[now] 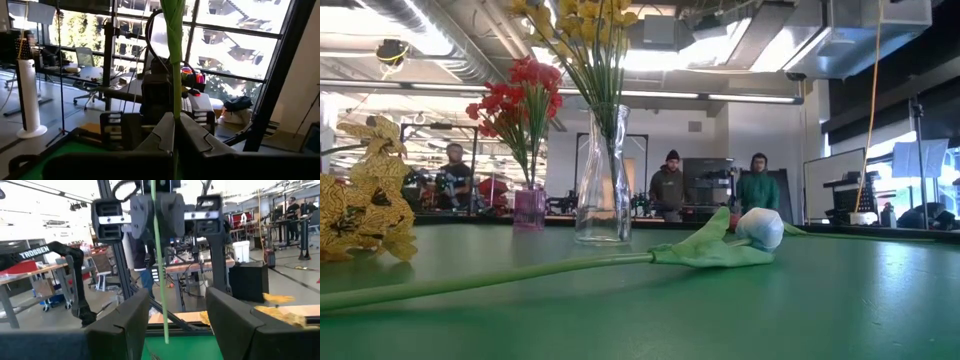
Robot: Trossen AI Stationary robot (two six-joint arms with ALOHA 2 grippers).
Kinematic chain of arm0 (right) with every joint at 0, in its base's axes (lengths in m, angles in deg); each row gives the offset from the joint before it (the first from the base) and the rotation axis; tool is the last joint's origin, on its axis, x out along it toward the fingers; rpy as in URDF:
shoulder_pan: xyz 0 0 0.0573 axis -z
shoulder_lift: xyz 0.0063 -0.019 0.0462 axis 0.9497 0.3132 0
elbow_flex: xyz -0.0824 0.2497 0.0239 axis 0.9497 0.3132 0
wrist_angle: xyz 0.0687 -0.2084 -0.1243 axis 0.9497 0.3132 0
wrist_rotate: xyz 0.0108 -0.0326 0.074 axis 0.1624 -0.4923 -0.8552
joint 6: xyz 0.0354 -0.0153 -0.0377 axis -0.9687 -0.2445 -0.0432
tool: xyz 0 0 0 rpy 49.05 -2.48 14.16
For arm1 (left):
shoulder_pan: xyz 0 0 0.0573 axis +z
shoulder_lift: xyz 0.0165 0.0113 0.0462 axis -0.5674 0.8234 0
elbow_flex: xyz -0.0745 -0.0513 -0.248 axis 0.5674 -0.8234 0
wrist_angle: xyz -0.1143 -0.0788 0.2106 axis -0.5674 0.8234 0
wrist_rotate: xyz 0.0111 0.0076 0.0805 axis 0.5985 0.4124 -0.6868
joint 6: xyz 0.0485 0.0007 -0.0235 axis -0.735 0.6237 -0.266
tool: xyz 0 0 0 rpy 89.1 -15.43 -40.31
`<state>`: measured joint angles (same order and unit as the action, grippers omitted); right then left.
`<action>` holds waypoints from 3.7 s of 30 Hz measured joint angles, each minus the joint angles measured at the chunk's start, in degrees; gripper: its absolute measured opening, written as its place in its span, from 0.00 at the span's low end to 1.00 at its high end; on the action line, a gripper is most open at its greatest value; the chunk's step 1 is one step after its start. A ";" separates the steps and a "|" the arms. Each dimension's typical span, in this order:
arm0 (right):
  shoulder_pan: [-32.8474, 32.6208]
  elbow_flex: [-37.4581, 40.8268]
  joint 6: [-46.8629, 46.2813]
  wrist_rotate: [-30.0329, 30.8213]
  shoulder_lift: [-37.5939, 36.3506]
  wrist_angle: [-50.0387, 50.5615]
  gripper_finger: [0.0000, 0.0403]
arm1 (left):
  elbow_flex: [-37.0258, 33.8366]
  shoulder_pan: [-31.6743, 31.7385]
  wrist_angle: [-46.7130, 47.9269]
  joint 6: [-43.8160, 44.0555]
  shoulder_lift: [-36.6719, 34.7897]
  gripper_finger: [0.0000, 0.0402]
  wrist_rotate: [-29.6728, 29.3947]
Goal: Sort flowers into vase by color
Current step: Put the top white tulip into the transparent vase
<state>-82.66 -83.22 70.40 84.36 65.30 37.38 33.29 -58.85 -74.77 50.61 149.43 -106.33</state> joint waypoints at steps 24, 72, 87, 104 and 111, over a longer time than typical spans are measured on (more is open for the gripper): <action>0.02 -13.64 1.29 -4.78 14.61 -0.11 0.43 | 0.00 1.28 3.36 1.50 0.02 0.00 0.67; 0.07 -17.89 4.24 -3.51 18.33 2.36 0.28 | -0.04 1.49 5.50 2.43 0.02 0.00 0.58; 0.07 -17.97 5.97 -2.23 18.07 4.21 0.02 | -0.04 1.47 8.40 3.57 0.04 0.00 0.61; 0.04 -17.95 9.88 1.29 10.67 14.01 0.00 | -0.04 -3.98 9.92 -2.24 -1.79 0.27 -9.86; 0.00 -13.02 11.39 3.25 5.92 15.74 0.00 | -0.04 -13.98 17.96 -2.50 -5.92 0.34 -25.23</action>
<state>-82.66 -96.24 81.80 87.61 71.22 53.12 33.25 -72.83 -56.80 48.11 143.51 -131.55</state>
